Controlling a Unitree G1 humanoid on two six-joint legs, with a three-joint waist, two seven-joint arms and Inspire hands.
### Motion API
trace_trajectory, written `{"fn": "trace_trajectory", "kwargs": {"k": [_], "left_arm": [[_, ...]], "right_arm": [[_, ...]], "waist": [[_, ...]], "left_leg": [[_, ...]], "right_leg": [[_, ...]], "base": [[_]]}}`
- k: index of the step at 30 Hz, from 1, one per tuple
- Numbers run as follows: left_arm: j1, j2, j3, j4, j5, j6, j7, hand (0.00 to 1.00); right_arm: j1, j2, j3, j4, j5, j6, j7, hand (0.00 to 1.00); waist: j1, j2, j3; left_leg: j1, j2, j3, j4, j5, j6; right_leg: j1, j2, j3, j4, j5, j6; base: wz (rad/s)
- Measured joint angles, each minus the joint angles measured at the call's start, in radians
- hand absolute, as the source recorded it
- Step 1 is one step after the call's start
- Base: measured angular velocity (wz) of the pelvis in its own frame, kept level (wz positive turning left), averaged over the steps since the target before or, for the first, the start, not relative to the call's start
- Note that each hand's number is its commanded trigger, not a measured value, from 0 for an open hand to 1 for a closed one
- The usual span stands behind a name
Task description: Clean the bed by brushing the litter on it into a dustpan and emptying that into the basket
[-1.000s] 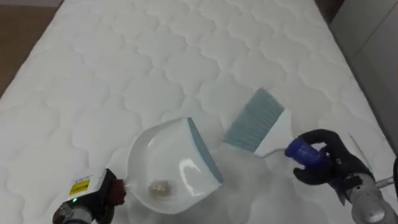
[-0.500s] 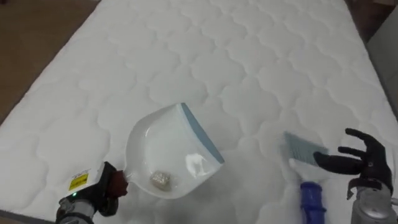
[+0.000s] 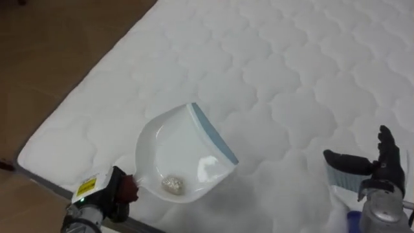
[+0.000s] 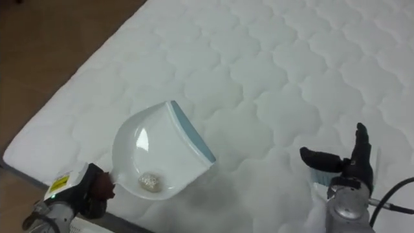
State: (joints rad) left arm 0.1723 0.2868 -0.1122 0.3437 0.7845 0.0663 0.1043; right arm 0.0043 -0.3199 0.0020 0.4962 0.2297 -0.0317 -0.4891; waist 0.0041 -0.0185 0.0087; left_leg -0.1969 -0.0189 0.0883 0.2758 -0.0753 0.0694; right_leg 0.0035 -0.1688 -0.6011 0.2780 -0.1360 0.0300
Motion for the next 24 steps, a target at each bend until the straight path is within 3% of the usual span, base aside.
{"fn": "trace_trajectory", "kwargs": {"k": [1,2,3,4,5,6,7,8,9,10,11,12,13,14,15,16,18,19,21,23,24], "left_arm": [[0.0,0.0,-0.001,-0.004,-0.007,-0.006,0.0,1.0],[-0.001,-0.004,-0.002,-0.006,-0.008,-0.013,0.0,1.0],[-0.003,-0.006,-0.011,-0.007,-0.006,-0.015,0.0,1.0],[-0.005,-0.006,-0.011,-0.007,-0.006,-0.019,0.0,1.0],[-0.003,-0.001,-0.009,-0.005,-0.006,-0.023,0.0,1.0],[-0.015,0.008,0.01,-0.004,-0.007,-0.028,0.004,1.0],[-0.034,0.016,0.016,-0.001,-0.01,-0.032,0.006,1.0],[-0.066,0.005,0.007,0.037,-0.013,-0.037,0.008,1.0],[-0.059,0.001,-0.02,0.045,-0.013,-0.037,0.001,1.0],[-0.045,-0.001,-0.027,0.041,-0.012,-0.039,-0.001,1.0],[-0.032,-0.002,-0.032,0.032,-0.006,-0.051,-0.003,1.0],[-0.033,-0.003,-0.03,0.03,-0.005,-0.055,-0.004,1.0],[-0.034,-0.002,-0.022,0.028,-0.007,-0.065,-0.003,1.0],[-0.033,-0.001,-0.005,0.034,-0.008,-0.078,-0.003,1.0],[-0.037,0.009,-0.005,0.039,-0.006,-0.075,-0.003,1.0],[-0.037,0.019,-0.005,0.037,-0.007,-0.073,-0.004,1.0],[-0.038,0.017,-0.005,0.026,-0.007,-0.073,-0.004,1.0],[-0.037,0.011,-0.006,0.026,-0.008,-0.075,-0.004,1.0],[-0.037,0.009,-0.006,0.026,-0.006,-0.084,-0.004,1.0],[-0.037,0.008,-0.006,0.026,-0.006,-0.09,-0.004,1.0],[-0.04,0.007,-0.005,0.026,-0.007,-0.098,-0.005,1.0]], "right_arm": [[0.001,0.001,0.0,-0.006,0.0,0.0,-0.005,0.0],[0.004,0.003,0.006,-0.018,-0.006,0.0,-0.014,0.0],[0.024,0.007,0.008,-0.034,-0.009,0.0,-0.015,0.0],[0.034,0.012,0.007,-0.038,-0.014,0.0,-0.015,0.0],[0.055,0.033,0.007,-0.039,-0.027,0.0,-0.014,0.0],[0.05,0.053,0.008,-0.054,-0.034,0.0,-0.012,0.0],[0.042,0.055,0.007,-0.081,-0.035,0.0,-0.014,0.0],[0.039,0.041,0.006,-0.119,-0.039,-0.009,-0.013,0.0],[0.056,0.052,0.002,-0.131,-0.03,-0.008,-0.021,0.0],[0.067,0.056,0.007,-0.14,-0.015,-0.008,-0.017,0.0],[0.083,0.059,0.018,-0.163,0.005,-0.008,-0.001,0.0],[0.083,0.066,0.022,-0.174,0.004,-0.008,0.028,0.0],[0.08,0.067,0.022,-0.19,-0.001,-0.01,0.044,0.0],[0.071,0.067,0.029,-0.207,-0.004,-0.023,0.076,0.0],[0.067,0.069,0.044,-0.205,0.008,-0.032,0.104,0.0],[0.072,0.069,0.054,-0.206,0.016,-0.032,0.138,0.0],[0.066,0.064,0.052,-0.212,0.015,-0.034,0.16,0.0],[0.057,0.062,0.053,-0.209,0.015,-0.046,0.169,0.0],[0.054,0.062,0.055,-0.195,0.014,-0.078,0.186,0.0],[0.055,0.062,0.057,-0.183,0.021,-0.082,0.207,0.0],[0.058,0.062,0.057,-0.18,0.042,-0.084,0.216,0.0]], "waist": [[-0.004,0.0,-0.0004],[-0.021,0.004,-0.0004],[-0.037,0.014,-0.0059],[-0.051,0.018,-0.0035],[-0.069,0.015,-0.0116],[-0.115,-0.03,-0.0155],[-0.13,-0.041,0.0042],[-0.139,0.009,0.0227],[-0.12,0.034,0.0215],[-0.11,0.034,0.017],[-0.091,0.018,0.0029],[-0.083,-0.01,-0.0112],[-0.069,-0.003,-0.0131],[-0.037,0.021,-0.01],[-0.032,0.027,-0.0011],[-0.043,0.009,-0.0008],[-0.039,-0.008,-0.0022],[-0.025,-0.013,-0.0054],[-0.006,0.0,0.0029],[0.007,0.006,0.0034],[-0.003,0.011,0.0039]], "left_leg": [[0.0,-0.021,-0.042,0.002,-0.001,0.011],[0.0,-0.069,-0.148,0.015,-0.001,0.019],[0.011,-0.119,-0.287,0.015,0.007,0.016],[0.027,-0.138,-0.358,0.003,0.018,0.009],[0.069,-0.168,-0.511,-0.08,0.057,-0.041],[0.06,-0.164,-0.456,-0.096,0.051,-0.052],[0.008,-0.127,-0.284,0.021,0.012,-0.028],[-0.083,-0.009,-0.113,0.24,-0.108,0.014],[-0.1,-0.008,-0.115,0.3,-0.144,0.018],[-0.09,-0.032,-0.138,0.292,-0.145,0.019],[-0.077,-0.102,-0.213,0.237,-0.121,-0.017],[-0.063,-0.135,-0.222,0.171,-0.084,-0.066],[-0.071,-0.101,-0.168,0.191,-0.091,-0.054],[-0.067,-0.006,-0.105,0.237,-0.13,-0.046],[-0.06,-0.015,-0.129,0.238,-0.132,-0.007],[-0.046,-0.053,-0.183,0.205,-0.117,-0.009],[-0.045,-0.09,-0.239,0.156,-0.078,-0.012],[-0.044,-0.1,-0.258,0.13,-0.052,-0.009],[-0.051,-0.106,-0.292,0.111,-0.022,-0.007],[-0.063,-0.117,-0.307,0.083,0.009,-0.015],[-0.086,-0.098,-0.248,0.078,0.026,-0.01]], "right_leg": [[0.002,-0.001,0.02,0.011,-0.004,0.001],[0.013,0.007,0.083,0.036,-0.018,0.007],[0.014,0.036,0.181,0.069,-0.019,-0.003],[0.013,0.063,0.229,0.074,-0.027,-0.014],[0.022,0.132,0.322,0.024,-0.048,-0.049],[0.048,0.142,0.34,-0.07,-0.029,-0.057],[0.057,0.124,0.319,-0.065,-0.002,-0.049],[0.042,0.142,0.28,0.025,-0.08,-0.033],[0.024,0.138,0.268,0.09,-0.142,-0.025],[0.011,0.133,0.282,0.105,-0.158,-0.015],[-0.006,0.108,0.292,0.104,-0.165,-0.016],[-0.018,0.044,0.236,0.08,-0.15,-0.017],[-0.009,0.024,0.187,0.066,-0.14,-0.002],[0.004,0.025,0.136,0.071,-0.122,0.022],[0.019,0.043,0.147,0.082,-0.124,0.017],[0.014,0.062,0.218,0.07,-0.129,0.014],[0.001,0.087,0.316,0.053,-0.13,0.001],[0.0,0.097,0.336,0.039,-0.123,-0.007],[0.015,0.11,0.31,0.01,-0.109,-0.018],[0.018,0.11,0.262,-0.008,-0.105,-0.026],[0.024,0.103,0.211,-0.021,-0.111,-0.033]], "base": [[0.55],[0.84],[0.99],[1.06],[1.18],[1.26],[1.28],[0.84],[0.56],[0.33],[0.38],[0.42],[0.19],[0.38],[0.87],[1.18],[1.09],[0.81],[0.65],[0.87],[1.07]]}}
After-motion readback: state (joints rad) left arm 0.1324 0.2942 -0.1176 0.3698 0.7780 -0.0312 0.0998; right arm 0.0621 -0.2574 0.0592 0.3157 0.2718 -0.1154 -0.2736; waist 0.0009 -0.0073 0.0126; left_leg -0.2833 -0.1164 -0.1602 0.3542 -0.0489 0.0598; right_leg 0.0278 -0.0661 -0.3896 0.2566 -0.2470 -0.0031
